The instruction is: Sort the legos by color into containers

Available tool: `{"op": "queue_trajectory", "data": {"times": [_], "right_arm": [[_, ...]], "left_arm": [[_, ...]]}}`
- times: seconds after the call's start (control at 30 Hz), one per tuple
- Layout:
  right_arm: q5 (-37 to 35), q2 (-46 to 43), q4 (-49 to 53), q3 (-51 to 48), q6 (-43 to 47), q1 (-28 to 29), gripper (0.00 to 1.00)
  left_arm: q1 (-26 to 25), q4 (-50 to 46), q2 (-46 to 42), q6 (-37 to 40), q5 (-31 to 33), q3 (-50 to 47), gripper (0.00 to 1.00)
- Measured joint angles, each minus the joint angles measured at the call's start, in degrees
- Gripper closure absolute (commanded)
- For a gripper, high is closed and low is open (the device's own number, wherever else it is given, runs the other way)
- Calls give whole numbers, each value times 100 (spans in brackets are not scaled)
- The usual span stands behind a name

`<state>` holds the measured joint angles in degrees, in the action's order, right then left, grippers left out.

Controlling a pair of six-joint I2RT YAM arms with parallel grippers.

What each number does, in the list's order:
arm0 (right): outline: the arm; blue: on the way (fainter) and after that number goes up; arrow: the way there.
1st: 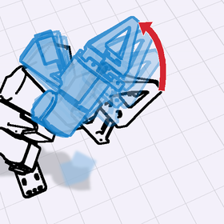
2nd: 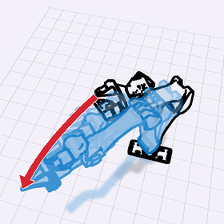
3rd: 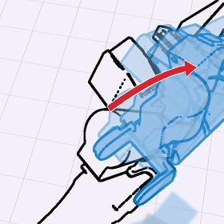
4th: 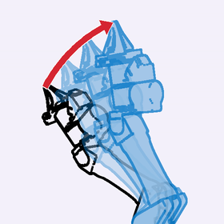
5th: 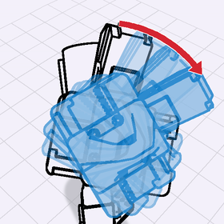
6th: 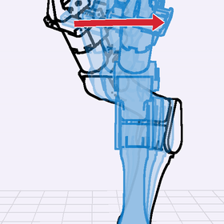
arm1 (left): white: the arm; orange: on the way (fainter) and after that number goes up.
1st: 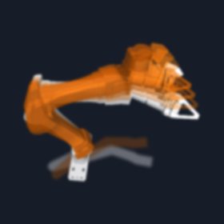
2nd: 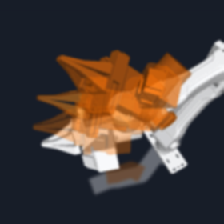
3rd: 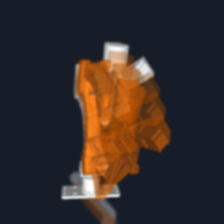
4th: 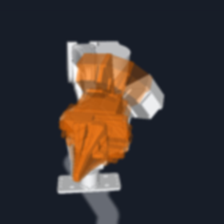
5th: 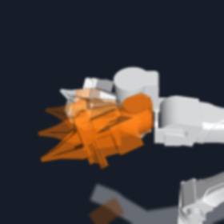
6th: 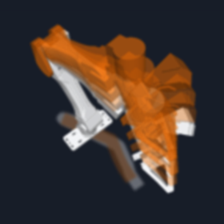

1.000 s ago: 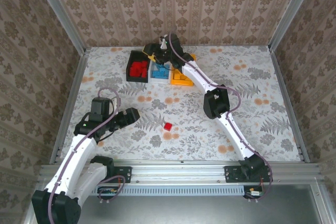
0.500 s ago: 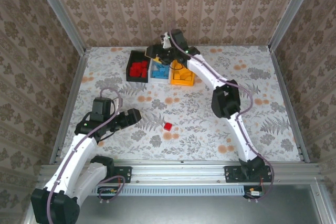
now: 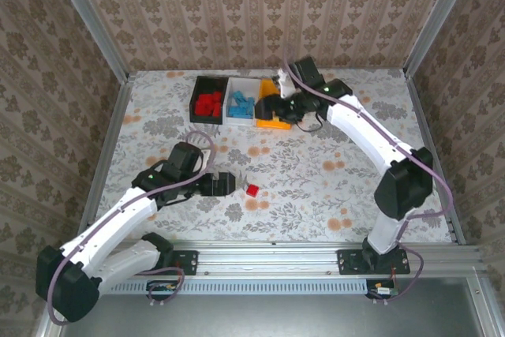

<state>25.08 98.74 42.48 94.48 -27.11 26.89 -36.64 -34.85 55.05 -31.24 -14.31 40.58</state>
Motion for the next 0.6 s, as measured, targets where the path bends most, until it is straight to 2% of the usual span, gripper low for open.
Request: {"op": "queue_trajectory", "data": {"times": [0.3,0.6], "right_arm": [[-636,-1318,437,-2199,295,-44,31],[-820,-1930,345,-3412,264,-50,31]], "left_arm": [[-1019,-4,1027,260,643,557,0],[-1515,-74,2243,479,1108,1235,1]]}}
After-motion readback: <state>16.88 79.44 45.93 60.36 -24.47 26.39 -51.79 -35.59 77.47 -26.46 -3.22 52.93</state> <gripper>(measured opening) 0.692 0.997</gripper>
